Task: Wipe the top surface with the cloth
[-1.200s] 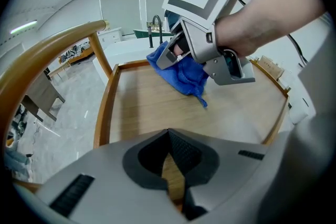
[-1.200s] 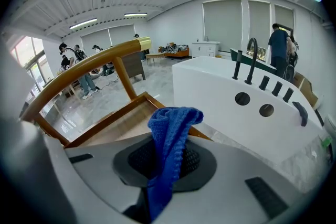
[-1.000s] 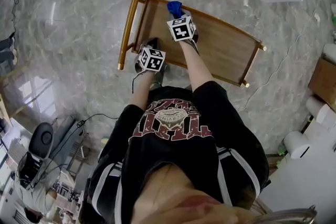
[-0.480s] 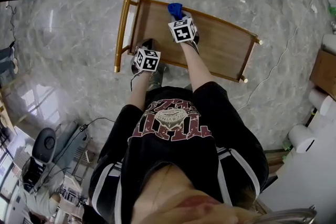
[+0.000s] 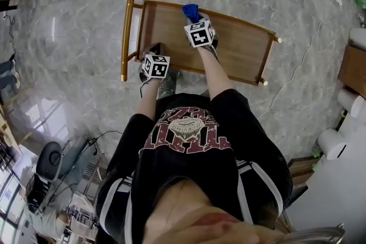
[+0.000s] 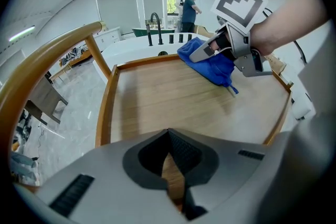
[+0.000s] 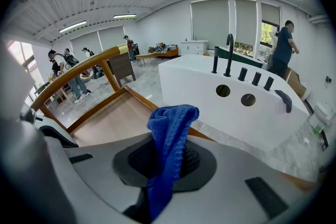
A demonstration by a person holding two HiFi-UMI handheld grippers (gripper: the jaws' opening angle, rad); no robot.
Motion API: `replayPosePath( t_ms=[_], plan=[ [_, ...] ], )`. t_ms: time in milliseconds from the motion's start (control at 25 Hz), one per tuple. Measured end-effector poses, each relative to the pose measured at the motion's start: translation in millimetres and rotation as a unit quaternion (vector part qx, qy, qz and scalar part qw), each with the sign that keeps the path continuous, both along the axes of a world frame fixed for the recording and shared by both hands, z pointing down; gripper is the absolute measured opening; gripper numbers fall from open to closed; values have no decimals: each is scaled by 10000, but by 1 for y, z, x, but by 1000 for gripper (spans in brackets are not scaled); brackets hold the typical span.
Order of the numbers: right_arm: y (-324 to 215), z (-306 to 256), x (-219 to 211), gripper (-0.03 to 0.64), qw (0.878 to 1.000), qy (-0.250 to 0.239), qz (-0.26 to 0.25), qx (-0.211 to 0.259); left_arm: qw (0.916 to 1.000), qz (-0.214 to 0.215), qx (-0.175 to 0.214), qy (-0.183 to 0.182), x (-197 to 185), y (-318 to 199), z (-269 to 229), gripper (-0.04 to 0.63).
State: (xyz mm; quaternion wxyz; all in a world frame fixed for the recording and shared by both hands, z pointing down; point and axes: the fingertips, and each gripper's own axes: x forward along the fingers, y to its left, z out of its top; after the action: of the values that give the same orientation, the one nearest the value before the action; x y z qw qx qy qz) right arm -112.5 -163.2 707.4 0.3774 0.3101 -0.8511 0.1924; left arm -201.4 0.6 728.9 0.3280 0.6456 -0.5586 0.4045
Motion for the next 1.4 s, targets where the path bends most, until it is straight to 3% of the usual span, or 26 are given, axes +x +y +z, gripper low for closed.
replayPosePath(
  t_ms=[480, 640, 800, 1000, 1200, 1400],
  plan=[
    [-4, -2, 36, 58, 9998, 15, 201, -9, 9999, -41, -85, -85, 1, -1, -3, 46],
    [-3, 0, 49, 60, 9994, -7, 342, -37, 9991, -180, -320, 229, 13, -4, -4, 46],
    [-3, -1, 58, 58, 9992, -24, 404, -50, 9973, 364, -159, 622, 71, -25, -13, 46],
    [-2, -1, 74, 58, 9993, 38, 362, -18, 9863, 1485, -383, 613, 142, -17, -8, 46],
    [-5, -1, 92, 58, 9994, 126, 309, -32, 9847, 1596, -387, 579, 150, -6, -1, 46],
    [-7, -1, 121, 58, 9986, 201, 484, -25, 9814, 1719, -628, 587, 153, -7, 0, 46]
  ],
)
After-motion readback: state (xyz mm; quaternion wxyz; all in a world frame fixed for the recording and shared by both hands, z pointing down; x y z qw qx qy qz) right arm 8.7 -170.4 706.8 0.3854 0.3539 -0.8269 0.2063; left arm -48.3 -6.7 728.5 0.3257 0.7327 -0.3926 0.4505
